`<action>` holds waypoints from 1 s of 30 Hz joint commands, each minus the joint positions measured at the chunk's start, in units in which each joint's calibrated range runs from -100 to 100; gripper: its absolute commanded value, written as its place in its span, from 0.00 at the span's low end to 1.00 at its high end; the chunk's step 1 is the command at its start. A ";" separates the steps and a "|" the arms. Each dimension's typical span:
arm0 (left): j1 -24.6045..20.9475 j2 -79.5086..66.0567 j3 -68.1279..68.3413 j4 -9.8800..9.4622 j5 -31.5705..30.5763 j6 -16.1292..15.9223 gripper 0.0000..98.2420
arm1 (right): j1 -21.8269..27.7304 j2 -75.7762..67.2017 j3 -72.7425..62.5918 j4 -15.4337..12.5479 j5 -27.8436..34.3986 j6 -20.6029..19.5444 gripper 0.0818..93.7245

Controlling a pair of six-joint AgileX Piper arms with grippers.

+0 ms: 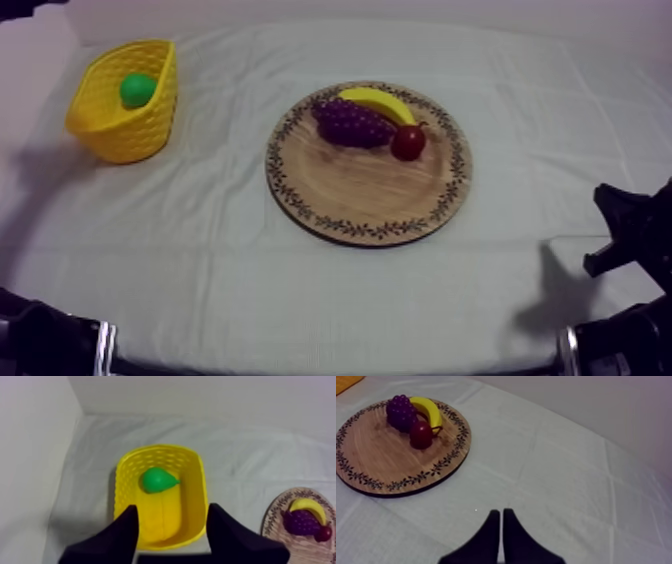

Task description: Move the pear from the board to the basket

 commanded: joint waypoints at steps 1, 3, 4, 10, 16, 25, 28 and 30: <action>0.10 -9.21 1.59 0.53 -0.37 -0.53 0.46 | -0.03 -0.01 -0.01 0.00 0.00 0.00 0.00; 0.17 -13.20 3.08 1.19 -0.90 -1.05 0.40 | -0.03 -0.01 -0.01 0.00 0.00 0.00 0.00; 0.20 -15.34 4.02 1.51 -1.35 -1.31 0.37 | -0.03 -0.01 -0.01 0.00 0.00 0.00 0.00; -0.77 -28.20 11.31 3.39 -3.80 -3.29 0.15 | -0.03 -0.01 -0.01 0.00 0.00 0.00 0.00; -0.85 -42.17 26.47 4.49 -10.60 -4.83 0.03 | -0.03 -0.01 -0.01 0.00 0.00 0.01 0.00; -0.84 -61.68 54.77 6.08 -23.15 -4.69 0.00 | -0.05 -0.01 -0.01 0.00 0.00 0.01 0.00; -0.81 -65.62 59.18 5.95 -24.87 -4.12 0.00 | -0.03 -0.01 -0.01 0.00 0.00 -0.05 0.00; -1.07 -67.55 61.83 5.83 -25.89 -3.41 0.00 | -0.03 -0.01 -0.01 0.00 0.00 0.01 0.00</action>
